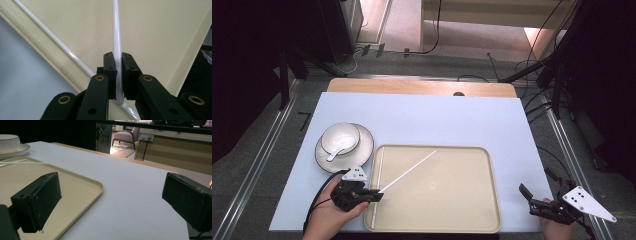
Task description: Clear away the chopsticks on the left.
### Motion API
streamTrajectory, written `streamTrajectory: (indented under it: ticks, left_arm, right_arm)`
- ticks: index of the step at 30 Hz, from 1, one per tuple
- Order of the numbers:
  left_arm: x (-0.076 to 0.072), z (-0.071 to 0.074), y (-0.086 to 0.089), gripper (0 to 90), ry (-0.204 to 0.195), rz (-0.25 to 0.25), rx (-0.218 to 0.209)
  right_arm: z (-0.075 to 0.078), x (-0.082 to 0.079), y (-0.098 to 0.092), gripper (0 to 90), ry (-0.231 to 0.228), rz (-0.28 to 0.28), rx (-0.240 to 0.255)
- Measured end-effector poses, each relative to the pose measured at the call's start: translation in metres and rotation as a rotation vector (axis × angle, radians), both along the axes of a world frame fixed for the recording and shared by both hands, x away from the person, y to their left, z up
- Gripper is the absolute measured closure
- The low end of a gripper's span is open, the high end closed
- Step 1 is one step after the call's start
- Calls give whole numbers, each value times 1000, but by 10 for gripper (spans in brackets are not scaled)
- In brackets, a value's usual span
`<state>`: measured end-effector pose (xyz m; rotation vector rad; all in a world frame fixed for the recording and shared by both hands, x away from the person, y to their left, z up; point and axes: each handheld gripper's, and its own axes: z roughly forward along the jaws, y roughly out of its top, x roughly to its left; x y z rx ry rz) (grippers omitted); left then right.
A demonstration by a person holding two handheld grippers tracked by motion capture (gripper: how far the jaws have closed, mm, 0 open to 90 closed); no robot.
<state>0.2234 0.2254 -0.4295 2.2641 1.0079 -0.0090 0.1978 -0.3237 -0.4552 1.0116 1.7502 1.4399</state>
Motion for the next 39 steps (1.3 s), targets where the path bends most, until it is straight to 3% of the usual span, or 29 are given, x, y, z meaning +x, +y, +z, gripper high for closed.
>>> streamTrajectory:
  ticks: [6,14,20,26,33,36,38,39]
  left_arm:
    - [-3,-8,-12,844,25,-1,-11]
    - [-5,-19,-22,842,33,6,30]
    - [-7,-20,-24,838,12,7,48]
    - [-6,-20,-23,787,31,-3,24]
    - [-7,-19,-21,722,26,2,-9]
    - [-4,-15,-13,800,34,29,-70]
    - [-4,-14,-10,900,28,45,-64]
    - [-3,-15,-9,900,27,51,-46]
  right_arm:
    - [0,0,0,24,2,0,2]
    - [0,1,-1,25,-1,-2,1]
    - [0,1,0,25,0,0,1]
    - [0,0,0,24,0,-1,-1]
    - [0,0,-1,24,2,-2,4]
    - [0,0,-1,24,1,-2,3]
    - [0,0,-2,25,-1,-1,3]
    - [0,0,-2,25,-1,-1,3]
